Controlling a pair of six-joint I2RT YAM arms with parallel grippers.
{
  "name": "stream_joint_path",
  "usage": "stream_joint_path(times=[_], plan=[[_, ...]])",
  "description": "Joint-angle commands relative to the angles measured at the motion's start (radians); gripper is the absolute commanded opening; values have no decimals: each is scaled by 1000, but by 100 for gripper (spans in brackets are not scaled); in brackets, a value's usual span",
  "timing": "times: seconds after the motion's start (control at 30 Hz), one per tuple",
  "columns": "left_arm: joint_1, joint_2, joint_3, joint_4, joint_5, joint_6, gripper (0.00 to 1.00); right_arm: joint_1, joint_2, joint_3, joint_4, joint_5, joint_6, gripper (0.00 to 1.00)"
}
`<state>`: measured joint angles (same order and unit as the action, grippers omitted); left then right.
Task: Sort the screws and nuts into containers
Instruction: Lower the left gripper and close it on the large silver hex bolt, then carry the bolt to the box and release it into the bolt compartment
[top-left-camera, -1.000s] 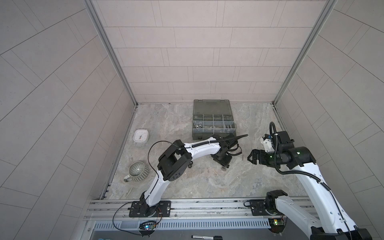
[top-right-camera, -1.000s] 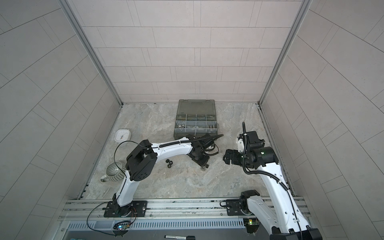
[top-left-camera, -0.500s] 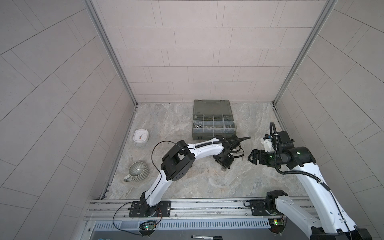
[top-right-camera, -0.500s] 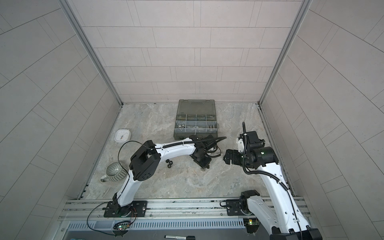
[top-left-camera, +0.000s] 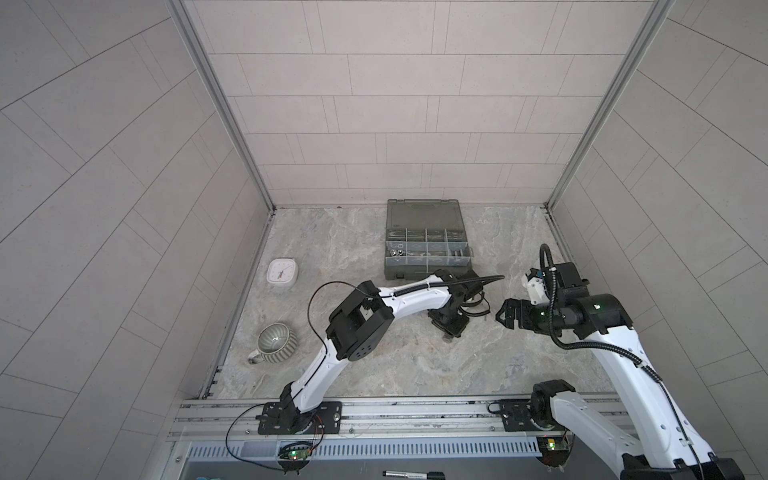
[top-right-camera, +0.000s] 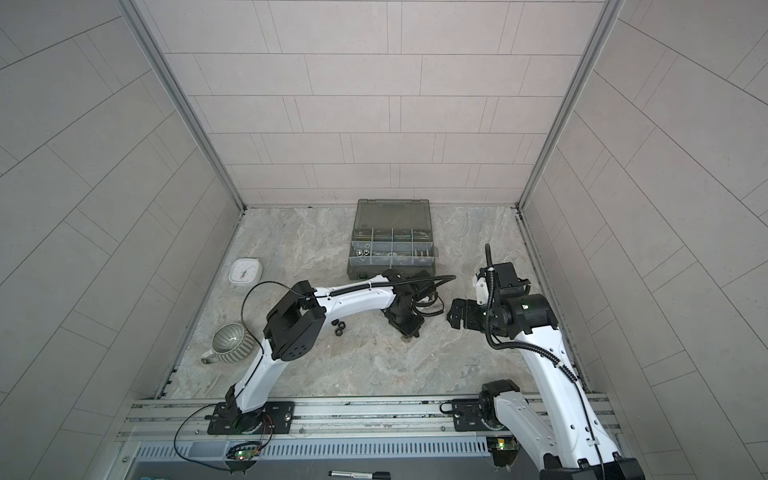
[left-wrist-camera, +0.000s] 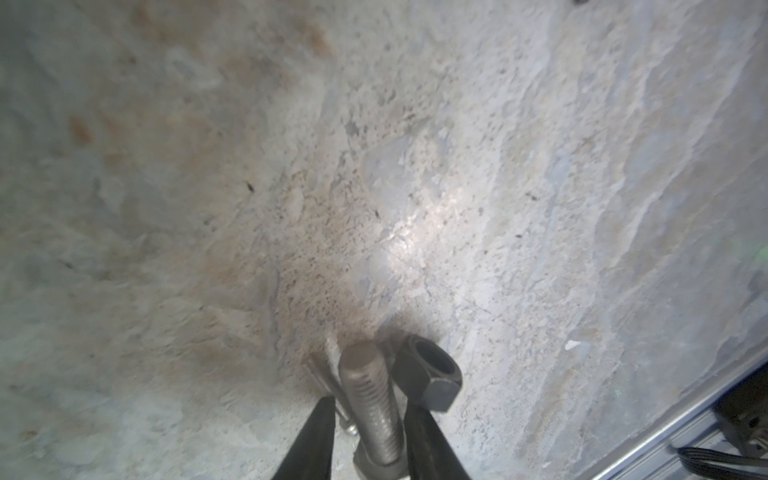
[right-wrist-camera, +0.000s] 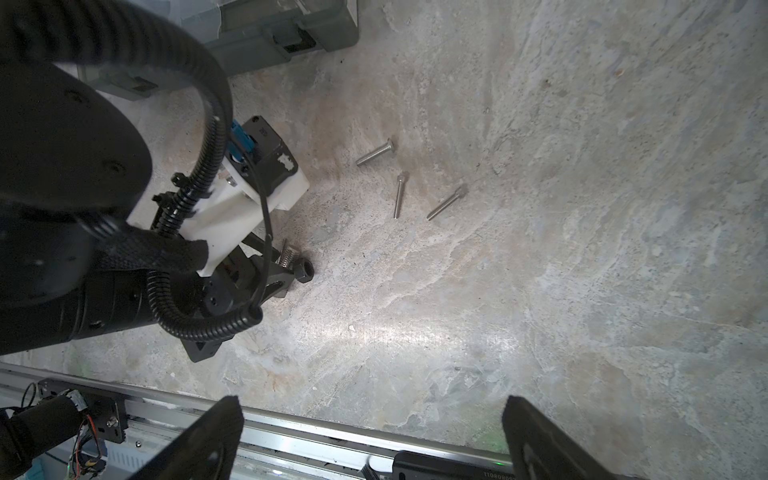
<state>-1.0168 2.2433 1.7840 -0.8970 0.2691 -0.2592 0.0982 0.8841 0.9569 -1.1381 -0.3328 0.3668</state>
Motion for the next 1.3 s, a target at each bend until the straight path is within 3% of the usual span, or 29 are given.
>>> stream_joint_path(times=[0.0, 0.43, 0.6, 1.27], plan=[[-5, 44, 25, -46, 3, 21, 34, 4, -13, 6, -26, 18, -6, 99], [-5, 96, 93, -156, -20, 66, 33, 0, -28, 9, -32, 57, 16, 99], [1, 76, 91, -159, -35, 70, 22, 1, -39, 6, -31, 61, 24, 99], [95, 16, 235, -223, -36, 106, 21, 0, -19, 34, -20, 82, 41, 100]])
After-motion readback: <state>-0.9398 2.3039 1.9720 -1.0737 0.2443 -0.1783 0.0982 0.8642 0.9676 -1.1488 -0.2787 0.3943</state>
